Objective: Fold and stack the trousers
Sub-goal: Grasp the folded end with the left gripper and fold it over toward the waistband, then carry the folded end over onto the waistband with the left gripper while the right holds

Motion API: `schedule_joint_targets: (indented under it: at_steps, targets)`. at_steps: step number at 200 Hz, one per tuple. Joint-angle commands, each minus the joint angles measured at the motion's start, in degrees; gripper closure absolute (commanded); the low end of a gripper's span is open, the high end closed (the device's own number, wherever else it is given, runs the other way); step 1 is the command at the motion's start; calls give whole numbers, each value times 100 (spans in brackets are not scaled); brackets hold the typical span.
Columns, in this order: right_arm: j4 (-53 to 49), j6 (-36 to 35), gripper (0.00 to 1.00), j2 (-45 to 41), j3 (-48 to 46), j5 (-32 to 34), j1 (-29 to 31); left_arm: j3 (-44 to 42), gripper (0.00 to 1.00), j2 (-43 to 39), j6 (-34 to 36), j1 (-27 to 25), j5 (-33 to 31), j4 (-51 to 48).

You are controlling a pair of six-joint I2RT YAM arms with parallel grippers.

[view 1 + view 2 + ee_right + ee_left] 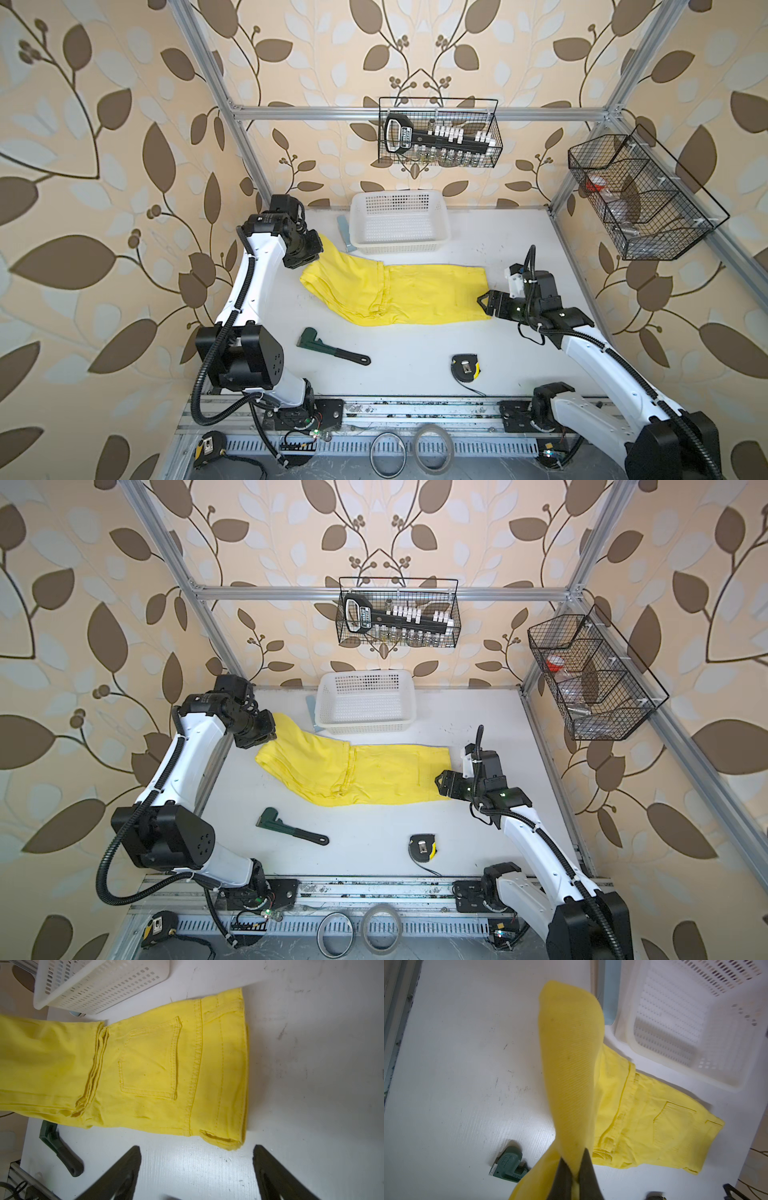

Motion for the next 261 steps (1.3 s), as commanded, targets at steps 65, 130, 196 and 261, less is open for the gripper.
schedule_joint_targets:
  at_steps: [65,130,196,261]
  targets:
    - [1060,229,31,1010,-258,399,532,341,100,-679,-412,-1215,1070,219]
    - [1452,213,49,1647,-348,546,644,309,100,-242,-1260,-2823,886,1209]
    - [1849,249,70,2062,-591,496,642,628,100,686,-1733,-4012,556,1834]
    - [1921,216,75,2054,-657,368,640,1087,100,1803,-2150,-4782,211,2352]
